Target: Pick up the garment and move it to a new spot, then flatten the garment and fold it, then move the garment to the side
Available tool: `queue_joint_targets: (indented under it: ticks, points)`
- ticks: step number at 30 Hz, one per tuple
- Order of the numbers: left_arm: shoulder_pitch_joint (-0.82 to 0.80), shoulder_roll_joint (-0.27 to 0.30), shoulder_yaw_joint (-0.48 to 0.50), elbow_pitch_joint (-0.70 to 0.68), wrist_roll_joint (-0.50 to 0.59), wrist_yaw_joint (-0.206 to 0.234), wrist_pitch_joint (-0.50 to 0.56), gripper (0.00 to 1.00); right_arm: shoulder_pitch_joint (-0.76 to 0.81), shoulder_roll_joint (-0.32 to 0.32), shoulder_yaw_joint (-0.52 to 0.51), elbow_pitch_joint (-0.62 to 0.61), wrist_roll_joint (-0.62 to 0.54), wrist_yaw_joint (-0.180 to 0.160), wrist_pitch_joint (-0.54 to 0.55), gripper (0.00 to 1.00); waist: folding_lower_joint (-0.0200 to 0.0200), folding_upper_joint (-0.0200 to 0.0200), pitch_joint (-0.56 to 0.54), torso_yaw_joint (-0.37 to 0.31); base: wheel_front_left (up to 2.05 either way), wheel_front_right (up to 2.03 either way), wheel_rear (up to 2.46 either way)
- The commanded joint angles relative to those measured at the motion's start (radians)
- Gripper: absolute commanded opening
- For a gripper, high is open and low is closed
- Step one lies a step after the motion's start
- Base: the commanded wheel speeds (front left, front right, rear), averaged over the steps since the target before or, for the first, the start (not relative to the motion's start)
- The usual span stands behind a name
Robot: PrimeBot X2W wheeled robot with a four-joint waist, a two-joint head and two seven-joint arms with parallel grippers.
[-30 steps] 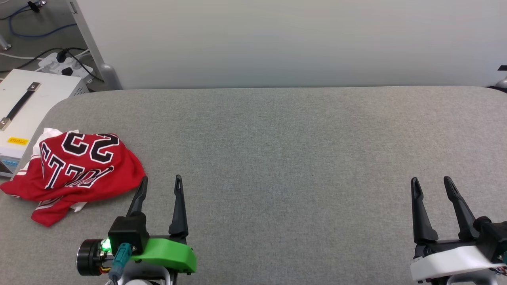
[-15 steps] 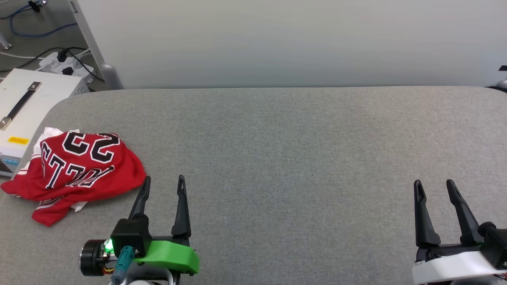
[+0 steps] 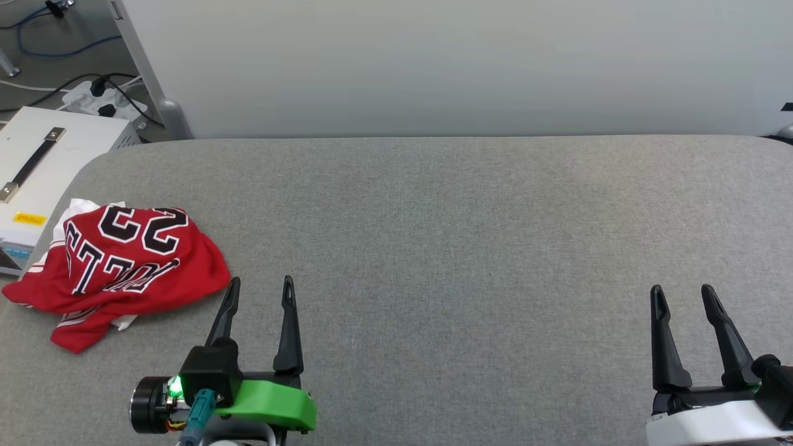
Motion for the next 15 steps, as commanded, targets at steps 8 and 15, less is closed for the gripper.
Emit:
queue_joint_targets:
  ticks: [8,15]
  points:
    - [0.015,-0.004,-0.003,0.005,0.005,0.011,-0.006,1.0,0.019,0.0,0.006,0.005,-0.002,-0.001,-0.009,1.0,0.0,-0.0001,0.0,0.001,0.0,0.0,0.0]
    - [0.016,-0.004,-0.003,0.006,0.006,0.013,-0.006,1.0,0.019,0.0,0.008,0.006,-0.004,-0.001,-0.009,1.0,0.0,-0.0001,0.005,0.002,0.0,0.0,0.0]
